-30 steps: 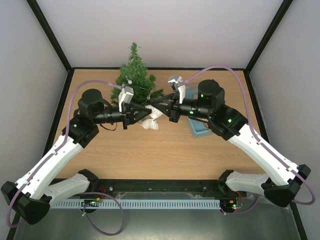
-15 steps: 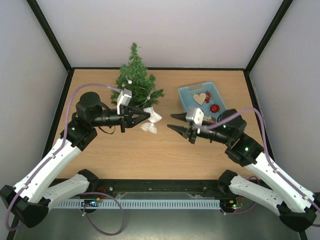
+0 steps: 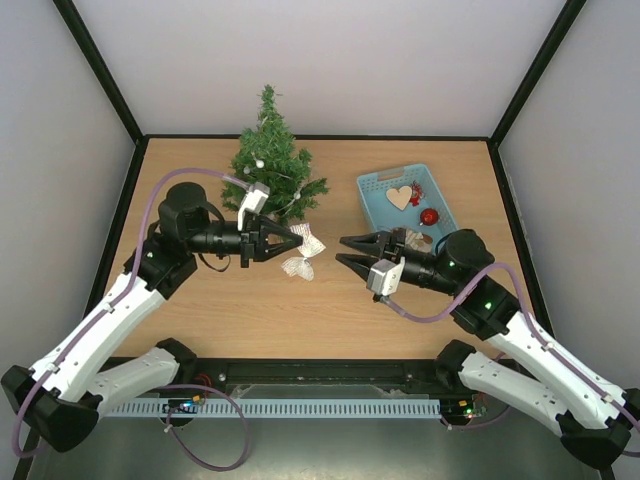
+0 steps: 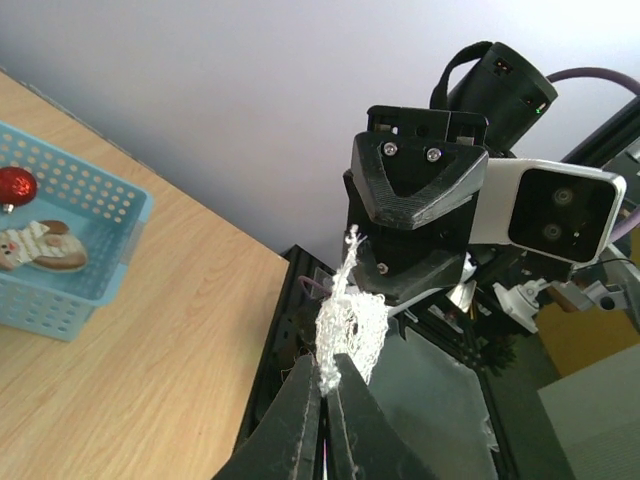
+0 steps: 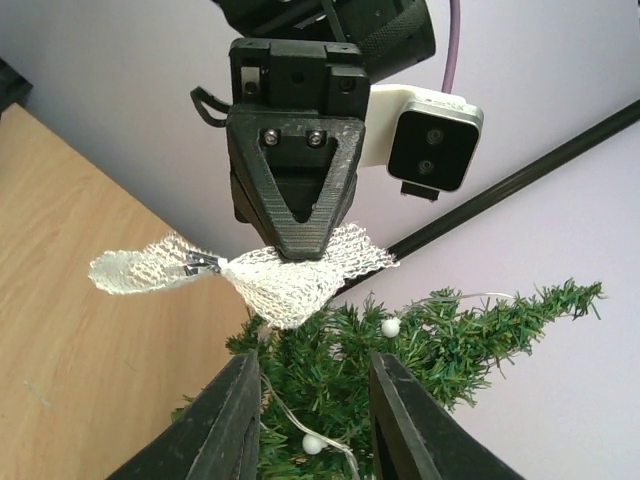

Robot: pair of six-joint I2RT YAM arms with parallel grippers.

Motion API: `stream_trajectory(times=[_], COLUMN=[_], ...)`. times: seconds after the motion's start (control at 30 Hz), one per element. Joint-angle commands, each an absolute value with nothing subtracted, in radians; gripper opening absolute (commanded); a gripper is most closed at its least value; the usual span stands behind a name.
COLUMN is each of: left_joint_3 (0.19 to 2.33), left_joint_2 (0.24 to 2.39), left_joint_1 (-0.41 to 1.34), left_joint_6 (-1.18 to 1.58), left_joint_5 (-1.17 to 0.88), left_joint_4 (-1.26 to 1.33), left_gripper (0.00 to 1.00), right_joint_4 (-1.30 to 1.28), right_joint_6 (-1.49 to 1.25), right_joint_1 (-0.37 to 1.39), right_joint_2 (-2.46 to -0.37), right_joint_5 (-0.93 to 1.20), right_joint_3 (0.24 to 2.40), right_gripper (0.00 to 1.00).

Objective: Decorate the small christmas tree
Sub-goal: Place the decoration item on the Christmas tree.

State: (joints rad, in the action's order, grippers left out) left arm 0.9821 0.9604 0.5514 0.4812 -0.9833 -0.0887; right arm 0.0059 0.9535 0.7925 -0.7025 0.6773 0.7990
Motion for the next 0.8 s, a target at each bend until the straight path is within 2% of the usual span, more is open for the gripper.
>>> stream_trajectory(times=[0.0, 0.77], left_joint_3=[1.010, 1.011], left_joint_2=[0.970, 1.000], left_joint_1=[0.556, 0.557], left_joint_6=[0.539, 0.561], left_joint_5=[-1.045, -1.071], left_joint_4=[-0.066, -0.083], left_gripper=[0.02, 0.02], right_joint_4=[0.019, 0.055], right_joint_6=[1.134, 1.221], right_joint_1=[0.799, 0.866], right_joint_2=[-0.724, -0.788], right_joint_5=[0.679, 0.618], right_joint_3=[0.829, 0.829], right_gripper=[0.29, 0.28])
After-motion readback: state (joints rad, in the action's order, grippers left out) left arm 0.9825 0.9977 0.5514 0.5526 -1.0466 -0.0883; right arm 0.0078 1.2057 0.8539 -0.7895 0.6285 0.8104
